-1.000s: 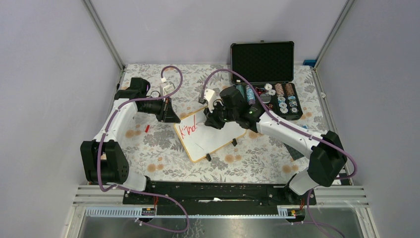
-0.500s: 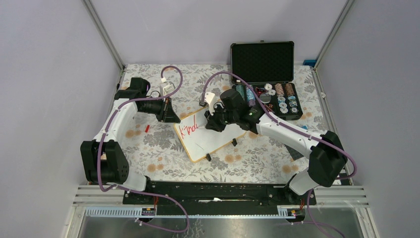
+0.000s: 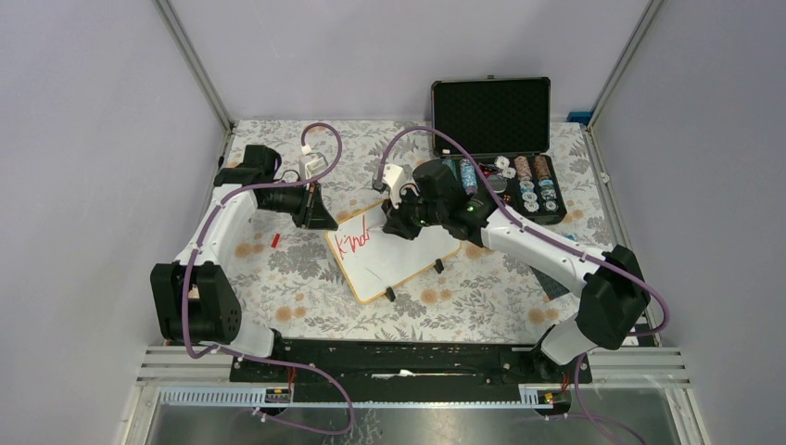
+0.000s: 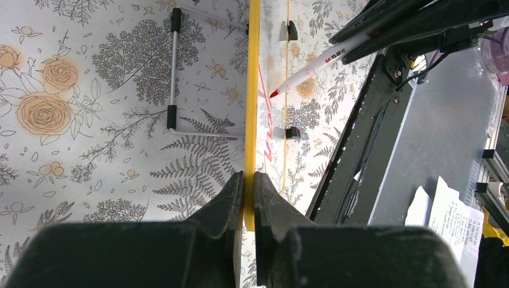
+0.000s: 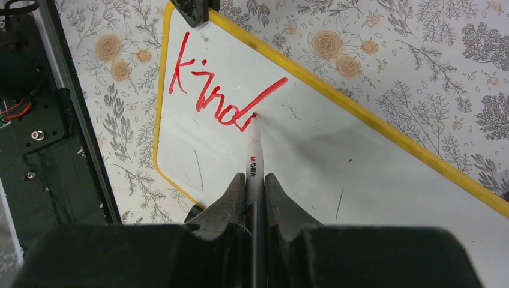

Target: Write a sentence on the whiteboard

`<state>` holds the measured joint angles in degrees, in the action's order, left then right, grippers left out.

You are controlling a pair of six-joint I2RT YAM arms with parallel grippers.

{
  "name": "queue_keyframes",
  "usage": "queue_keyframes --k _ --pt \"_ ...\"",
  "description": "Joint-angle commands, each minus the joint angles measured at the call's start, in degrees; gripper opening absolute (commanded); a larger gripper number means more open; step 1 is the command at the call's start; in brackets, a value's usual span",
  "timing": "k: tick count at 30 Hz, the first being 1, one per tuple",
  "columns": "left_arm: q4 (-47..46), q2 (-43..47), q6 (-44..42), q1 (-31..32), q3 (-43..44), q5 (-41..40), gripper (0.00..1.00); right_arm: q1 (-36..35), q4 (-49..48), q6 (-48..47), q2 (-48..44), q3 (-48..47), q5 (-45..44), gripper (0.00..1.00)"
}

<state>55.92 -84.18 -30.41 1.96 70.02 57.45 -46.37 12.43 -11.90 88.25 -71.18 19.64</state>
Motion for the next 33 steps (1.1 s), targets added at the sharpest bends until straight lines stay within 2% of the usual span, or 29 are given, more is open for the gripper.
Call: queue_keyframes --k 1,24,33 --pt "1.2 -0.5 -1.4 1.3 -1.1 0.3 0.00 0.9 -1.5 0.3 0.2 -2.5 -1.2 0.00" --pt "1.2 -1.0 -1.3 1.4 -0.8 0.3 0.00 1.3 -0.9 0.0 -1.5 3.2 1.5 0.00" --pt "1.3 -1.0 -1.3 1.4 -0.8 0.3 0.00 1.1 -1.1 0.0 -1.4 1.7 -0.4 0.00"
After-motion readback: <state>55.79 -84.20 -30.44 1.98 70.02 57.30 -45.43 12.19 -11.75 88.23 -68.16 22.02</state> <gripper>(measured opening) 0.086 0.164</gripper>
